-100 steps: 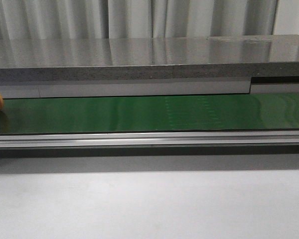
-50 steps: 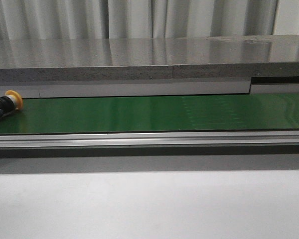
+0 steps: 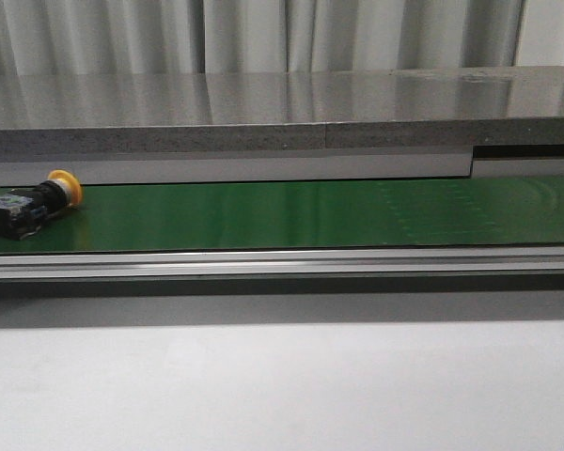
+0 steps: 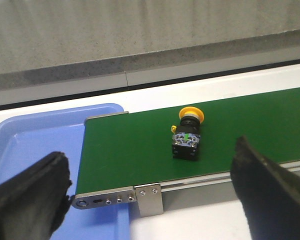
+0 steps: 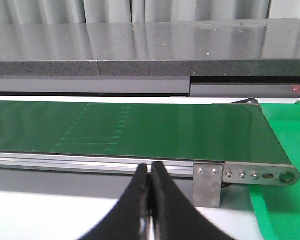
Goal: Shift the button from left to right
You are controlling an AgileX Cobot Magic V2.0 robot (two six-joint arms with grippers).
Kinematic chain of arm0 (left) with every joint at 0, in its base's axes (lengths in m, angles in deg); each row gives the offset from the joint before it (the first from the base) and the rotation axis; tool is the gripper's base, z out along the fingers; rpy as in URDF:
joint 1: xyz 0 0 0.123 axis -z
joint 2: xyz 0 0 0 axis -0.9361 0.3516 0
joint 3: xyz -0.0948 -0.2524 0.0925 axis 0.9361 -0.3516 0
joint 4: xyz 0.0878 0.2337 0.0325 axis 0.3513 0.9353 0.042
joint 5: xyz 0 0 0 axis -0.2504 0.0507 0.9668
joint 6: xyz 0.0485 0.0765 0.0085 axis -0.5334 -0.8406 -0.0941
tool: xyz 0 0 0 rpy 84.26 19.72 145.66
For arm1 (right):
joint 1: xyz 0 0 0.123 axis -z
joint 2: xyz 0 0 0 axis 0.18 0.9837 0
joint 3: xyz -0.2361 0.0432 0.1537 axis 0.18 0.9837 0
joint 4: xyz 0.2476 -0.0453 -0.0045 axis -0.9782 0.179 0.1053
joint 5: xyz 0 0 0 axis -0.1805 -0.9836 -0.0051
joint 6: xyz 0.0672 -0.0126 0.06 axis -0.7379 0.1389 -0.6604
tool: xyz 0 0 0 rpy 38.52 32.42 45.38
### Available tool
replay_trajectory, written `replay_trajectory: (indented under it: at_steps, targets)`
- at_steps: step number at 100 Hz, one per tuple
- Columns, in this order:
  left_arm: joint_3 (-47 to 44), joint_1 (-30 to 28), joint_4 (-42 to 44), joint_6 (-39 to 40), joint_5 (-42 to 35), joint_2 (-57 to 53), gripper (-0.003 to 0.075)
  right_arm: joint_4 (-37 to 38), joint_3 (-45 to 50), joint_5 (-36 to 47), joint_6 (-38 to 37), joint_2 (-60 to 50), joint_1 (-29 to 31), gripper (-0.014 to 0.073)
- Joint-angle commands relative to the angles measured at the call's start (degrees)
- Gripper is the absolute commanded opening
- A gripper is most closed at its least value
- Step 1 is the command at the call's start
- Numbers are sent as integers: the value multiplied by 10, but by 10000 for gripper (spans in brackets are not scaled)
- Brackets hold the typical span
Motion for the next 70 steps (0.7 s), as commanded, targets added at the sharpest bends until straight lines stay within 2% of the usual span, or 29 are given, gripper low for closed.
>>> replay_trajectory:
  at_steps: [1,38,70]
  targets:
    - [-7,5,-16,1,-55,-32,619,5,-10,50,3,-9,1,-68]
    - [-43,5,-16,1,-91,-55,618,5,-10,50,3,-9,1,-68]
    - [-71,5,-10,1,-175,-55,618,5,-10,50,3,-9,1,-68]
